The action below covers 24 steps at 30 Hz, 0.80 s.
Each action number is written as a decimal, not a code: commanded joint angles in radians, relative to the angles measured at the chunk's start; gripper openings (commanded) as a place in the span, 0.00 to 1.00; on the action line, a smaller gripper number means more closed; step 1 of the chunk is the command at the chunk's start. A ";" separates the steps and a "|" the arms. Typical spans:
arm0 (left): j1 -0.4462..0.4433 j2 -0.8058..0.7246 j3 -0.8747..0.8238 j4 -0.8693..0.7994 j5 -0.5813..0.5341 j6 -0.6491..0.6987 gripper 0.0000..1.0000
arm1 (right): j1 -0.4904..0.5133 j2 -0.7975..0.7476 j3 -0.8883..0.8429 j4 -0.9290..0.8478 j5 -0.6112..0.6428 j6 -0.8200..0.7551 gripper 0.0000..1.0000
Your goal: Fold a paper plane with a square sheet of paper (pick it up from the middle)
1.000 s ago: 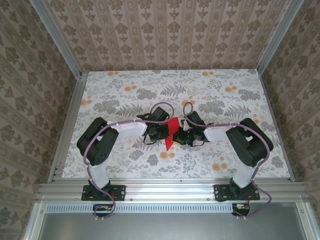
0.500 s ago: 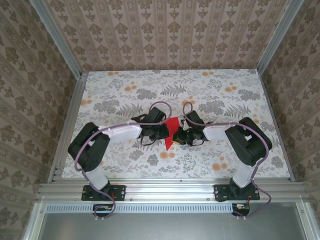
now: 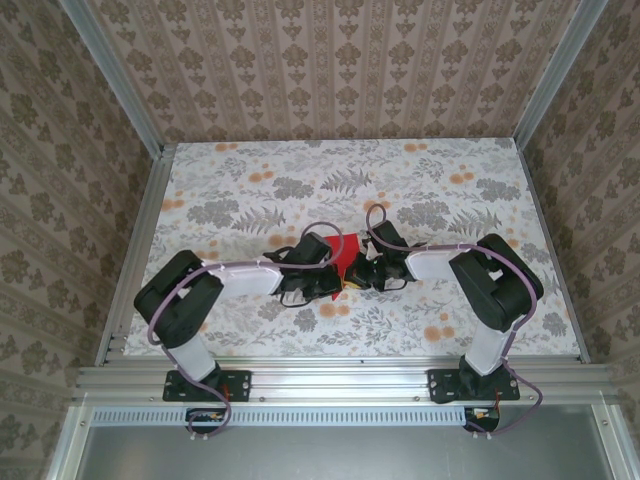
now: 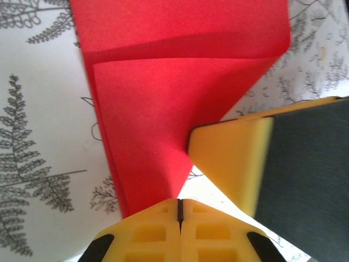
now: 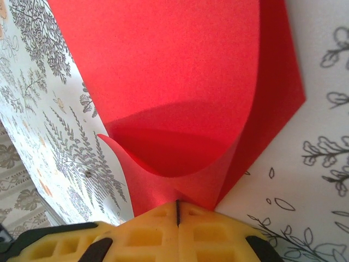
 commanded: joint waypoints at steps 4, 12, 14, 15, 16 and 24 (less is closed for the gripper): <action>-0.002 0.045 0.003 -0.070 -0.031 0.002 0.03 | -0.002 0.028 -0.005 -0.058 0.041 0.008 0.06; -0.004 0.054 -0.011 -0.106 -0.051 0.013 0.02 | 0.006 -0.009 0.009 0.023 -0.059 -0.050 0.07; -0.004 0.055 -0.010 -0.107 -0.053 0.014 0.01 | 0.009 0.003 0.015 0.009 -0.058 -0.063 0.07; -0.004 0.055 -0.011 -0.110 -0.055 0.014 0.01 | 0.007 0.013 0.019 -0.006 -0.053 -0.069 0.07; -0.005 0.056 -0.009 -0.115 -0.057 0.016 0.01 | 0.004 0.020 0.021 -0.014 -0.048 -0.077 0.07; -0.005 0.044 -0.016 -0.175 -0.060 0.041 0.01 | -0.071 0.080 0.070 -0.063 -0.028 -0.165 0.07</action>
